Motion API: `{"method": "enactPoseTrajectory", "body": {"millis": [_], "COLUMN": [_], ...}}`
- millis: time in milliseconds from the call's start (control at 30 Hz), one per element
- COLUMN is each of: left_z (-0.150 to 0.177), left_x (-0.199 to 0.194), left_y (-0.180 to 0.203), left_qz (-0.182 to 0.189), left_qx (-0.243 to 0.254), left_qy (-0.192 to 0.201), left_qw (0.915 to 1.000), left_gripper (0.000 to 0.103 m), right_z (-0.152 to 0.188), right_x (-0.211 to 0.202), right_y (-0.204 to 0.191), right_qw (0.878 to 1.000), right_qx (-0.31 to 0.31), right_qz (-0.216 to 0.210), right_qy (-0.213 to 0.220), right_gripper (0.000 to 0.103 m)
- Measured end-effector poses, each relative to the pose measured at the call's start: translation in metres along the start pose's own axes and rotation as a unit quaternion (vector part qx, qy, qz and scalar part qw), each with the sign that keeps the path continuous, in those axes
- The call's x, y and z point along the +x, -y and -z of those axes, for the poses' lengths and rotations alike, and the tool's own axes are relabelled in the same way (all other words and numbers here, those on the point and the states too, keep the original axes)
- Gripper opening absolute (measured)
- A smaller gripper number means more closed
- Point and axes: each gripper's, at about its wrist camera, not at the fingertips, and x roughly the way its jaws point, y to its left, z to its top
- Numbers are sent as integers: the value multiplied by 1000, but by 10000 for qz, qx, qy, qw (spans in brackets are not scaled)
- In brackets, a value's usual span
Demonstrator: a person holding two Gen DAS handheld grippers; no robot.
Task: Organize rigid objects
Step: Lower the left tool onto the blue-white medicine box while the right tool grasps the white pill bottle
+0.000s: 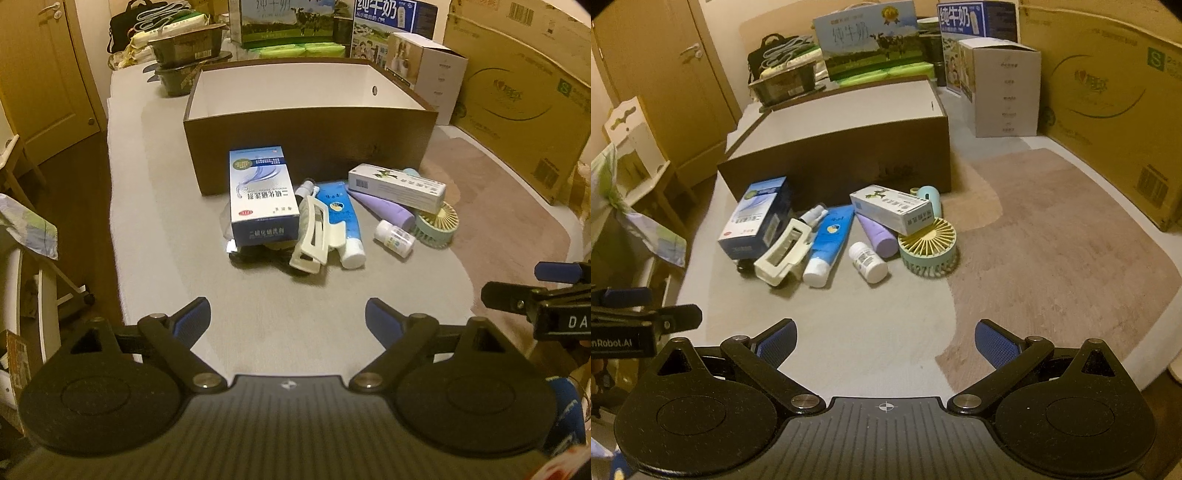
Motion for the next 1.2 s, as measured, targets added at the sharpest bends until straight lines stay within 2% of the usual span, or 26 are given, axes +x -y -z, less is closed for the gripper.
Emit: {"method": "enactPoseTrajectory", "body": {"millis": [400, 500, 567, 700, 933, 1200], "left_z": [-27, -32, -35, -40, -48, -49], "left_x": [49, 58, 64, 74, 84, 88], "left_y": [-1, 0, 1, 0, -6, -11], "left_qz": [-26, -13, 13, -7, 26, 119], "left_qx": [12, 65, 98, 140, 161, 184], "left_qy": [-9, -5, -17, -38, -34, -177], "left_qw": [10000, 10000, 9999, 9999, 9999, 9996], "left_gripper": [83, 78, 75, 75, 75, 74], "right_z": [-24, -29, -31, -34, -42, -37], "right_x": [47, 57, 65, 82, 114, 139], "right_y": [21, 23, 22, 12, -2, -8], "right_qw": [10000, 9999, 9996, 9984, 9961, 9948], "right_qx": [-68, -84, -142, -421, -740, -933], "right_qz": [0, -134, -229, -366, -487, -311], "right_qy": [34, 49, 47, 60, 22, -255], "right_gripper": [101, 88, 84, 63, 40, 32]}}
